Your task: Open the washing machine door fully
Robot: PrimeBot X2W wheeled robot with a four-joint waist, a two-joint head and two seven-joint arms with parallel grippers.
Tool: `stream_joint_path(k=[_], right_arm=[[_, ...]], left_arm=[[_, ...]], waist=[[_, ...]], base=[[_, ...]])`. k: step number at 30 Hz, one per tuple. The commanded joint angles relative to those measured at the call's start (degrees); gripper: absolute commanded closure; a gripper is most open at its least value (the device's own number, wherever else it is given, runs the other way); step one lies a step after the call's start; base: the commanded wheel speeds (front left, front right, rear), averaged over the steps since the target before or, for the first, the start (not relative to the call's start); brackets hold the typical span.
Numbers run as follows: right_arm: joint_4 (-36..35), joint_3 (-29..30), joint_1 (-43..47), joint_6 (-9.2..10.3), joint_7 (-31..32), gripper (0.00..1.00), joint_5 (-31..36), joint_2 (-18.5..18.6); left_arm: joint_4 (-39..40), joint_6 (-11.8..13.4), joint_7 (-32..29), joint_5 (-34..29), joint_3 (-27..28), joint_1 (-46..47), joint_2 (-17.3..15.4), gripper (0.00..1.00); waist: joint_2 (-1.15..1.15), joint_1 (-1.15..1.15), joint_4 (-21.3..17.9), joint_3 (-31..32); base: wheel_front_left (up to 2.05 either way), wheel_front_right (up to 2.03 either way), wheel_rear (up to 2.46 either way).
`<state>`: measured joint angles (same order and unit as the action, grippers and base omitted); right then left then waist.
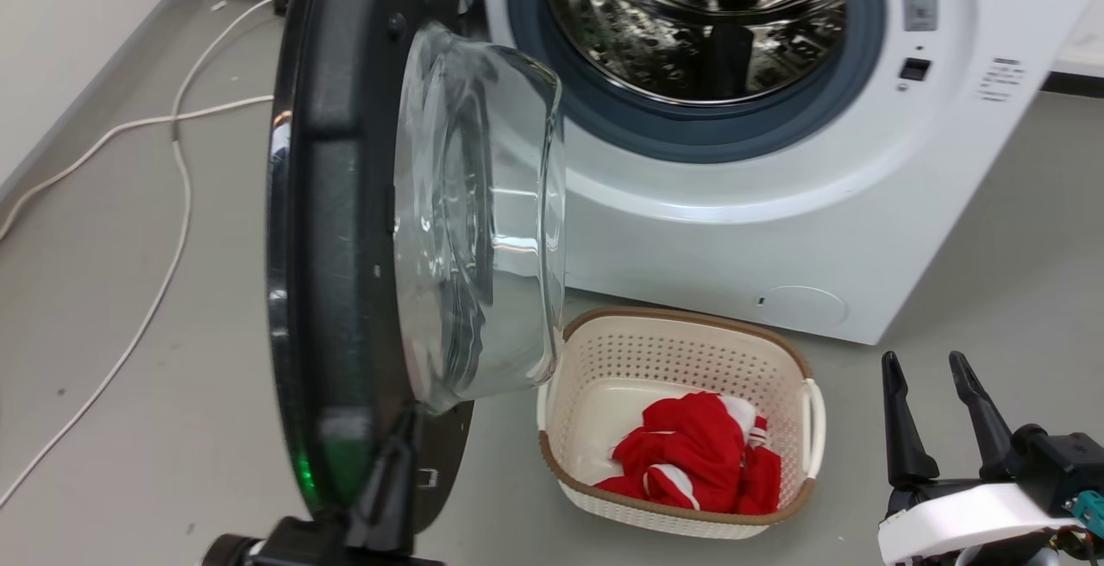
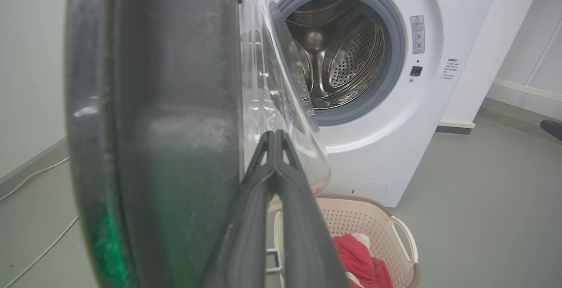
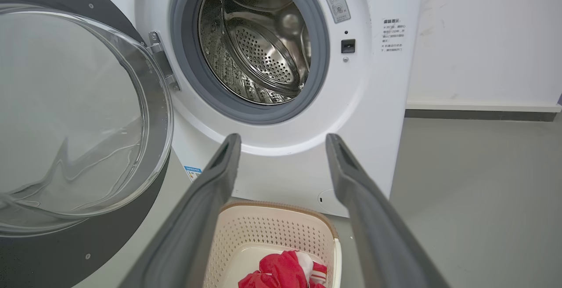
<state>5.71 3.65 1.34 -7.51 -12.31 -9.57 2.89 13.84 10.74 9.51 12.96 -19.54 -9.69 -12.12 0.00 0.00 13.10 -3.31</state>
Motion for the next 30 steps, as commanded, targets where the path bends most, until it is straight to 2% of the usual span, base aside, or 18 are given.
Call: stream_joint_path(k=[1,5,12,16,22,30], right_arm=[[-0.2,0.02,-0.13,0.04,0.0,0.0,0.2,-0.05],[-0.73,0.23,-0.68,0.04,0.25,0.0,0.42,-0.05],[-1.53,-0.08,-1.53,0.04,1.01,0.0,0.9,-0.05],[-1.79,-0.3,-1.86,0.04,1.53,0.0,1.21,-0.05],[-2.65,-0.06,-2.76,0.04,1.93,0.0,1.97,-0.06],[-3.05,-0.35,-4.08,0.04,2.42,0.0,2.7,-0.06]], left_arm=[[0.14,0.57,0.32,0.37,0.97,-0.79,-0.56,1.0],[-0.04,1.74,1.05,1.74,4.28,-1.46,-1.52,1.0],[-3.29,1.69,3.16,5.59,11.42,1.4,-3.65,1.0],[-7.6,0.32,4.79,8.73,16.8,4.21,-5.1,1.0],[-14.28,-1.94,5.66,10.17,22.86,9.43,-7.73,1.0],[-26.52,-6.94,5.65,9.72,29.95,18.42,-11.48,1.0]], waist=[[0.0,0.0,1.02,-0.47],[0.0,0.0,2.35,-1.24],[0.0,0.0,2.5,-2.59],[0.0,0.0,1.66,-3.28],[0.0,0.0,0.42,-5.18],[0.0,0.0,-0.91,-7.4]], base=[[0.0,0.0,0.0],[0.0,0.0,0.0],[0.0,0.0,0.0],[0.0,0.0,0.0],[0.0,0.0,0.0],[0.0,0.0,0.0]])
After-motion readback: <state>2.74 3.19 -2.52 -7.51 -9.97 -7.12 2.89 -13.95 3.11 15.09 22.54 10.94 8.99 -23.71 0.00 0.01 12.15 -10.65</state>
